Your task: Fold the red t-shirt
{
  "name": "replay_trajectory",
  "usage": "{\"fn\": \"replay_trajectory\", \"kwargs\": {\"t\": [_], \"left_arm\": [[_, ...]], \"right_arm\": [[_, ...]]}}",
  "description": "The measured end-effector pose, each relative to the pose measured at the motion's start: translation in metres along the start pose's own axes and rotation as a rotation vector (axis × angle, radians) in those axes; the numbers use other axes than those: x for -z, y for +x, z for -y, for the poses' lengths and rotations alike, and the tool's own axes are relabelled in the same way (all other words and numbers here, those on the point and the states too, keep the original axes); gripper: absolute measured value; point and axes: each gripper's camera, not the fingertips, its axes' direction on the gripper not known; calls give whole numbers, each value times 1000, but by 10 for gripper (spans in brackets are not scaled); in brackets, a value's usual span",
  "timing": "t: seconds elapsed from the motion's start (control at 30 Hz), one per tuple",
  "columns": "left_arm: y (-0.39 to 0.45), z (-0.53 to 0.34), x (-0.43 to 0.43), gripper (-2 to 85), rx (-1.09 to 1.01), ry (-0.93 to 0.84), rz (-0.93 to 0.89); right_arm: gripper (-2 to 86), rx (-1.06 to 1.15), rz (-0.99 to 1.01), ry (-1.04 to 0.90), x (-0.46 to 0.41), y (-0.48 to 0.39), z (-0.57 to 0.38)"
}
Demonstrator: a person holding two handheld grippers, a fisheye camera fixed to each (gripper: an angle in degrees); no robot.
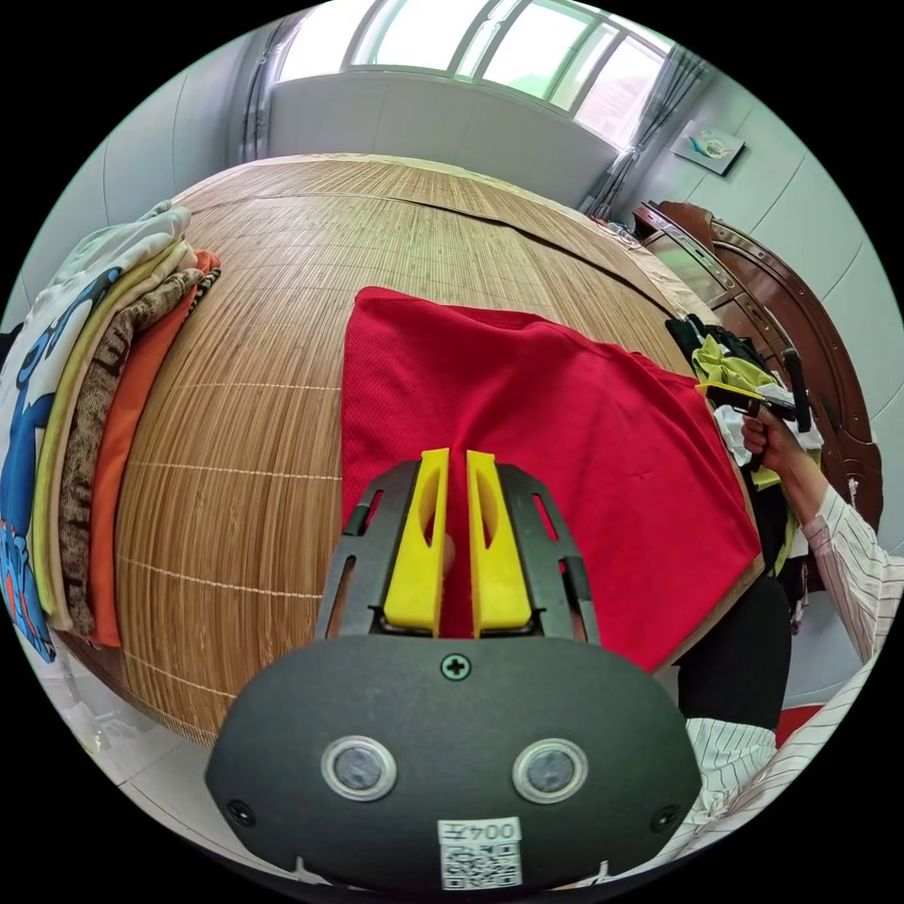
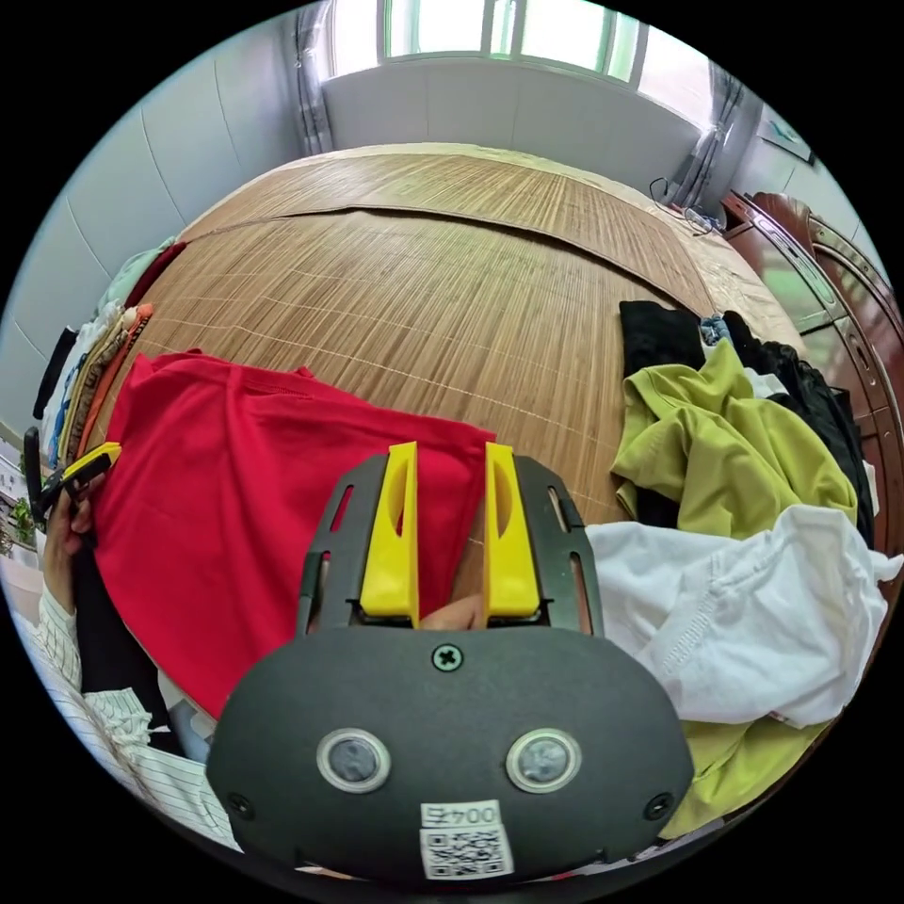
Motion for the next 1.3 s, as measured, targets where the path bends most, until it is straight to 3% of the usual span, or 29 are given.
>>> {"fn": "replay_trajectory", "kwargs": {"t": [0.2,0.47,0.6,0.73,0.97,1.17,1.3], "left_arm": [[-6,2,0,24,3,2,-5],[-17,5,0,26,15,4,-26],[-22,7,1,25,21,5,-37],[-24,10,2,25,9,2,-42],[-28,11,12,24,-17,16,-48],[-44,7,25,16,40,124,-83],[-44,9,13,13,32,72,-45]], "right_arm": [[43,20,-147,-11,-7,-8,-4],[77,-461,414,17,-7,99,-31],[63,-605,400,227,34,112,-50],[57,-311,189,280,78,19,-14],[54,319,317,181,74,-232,58],[51,587,211,69,30,-373,88],[63,708,148,-8,6,-420,86]]}}
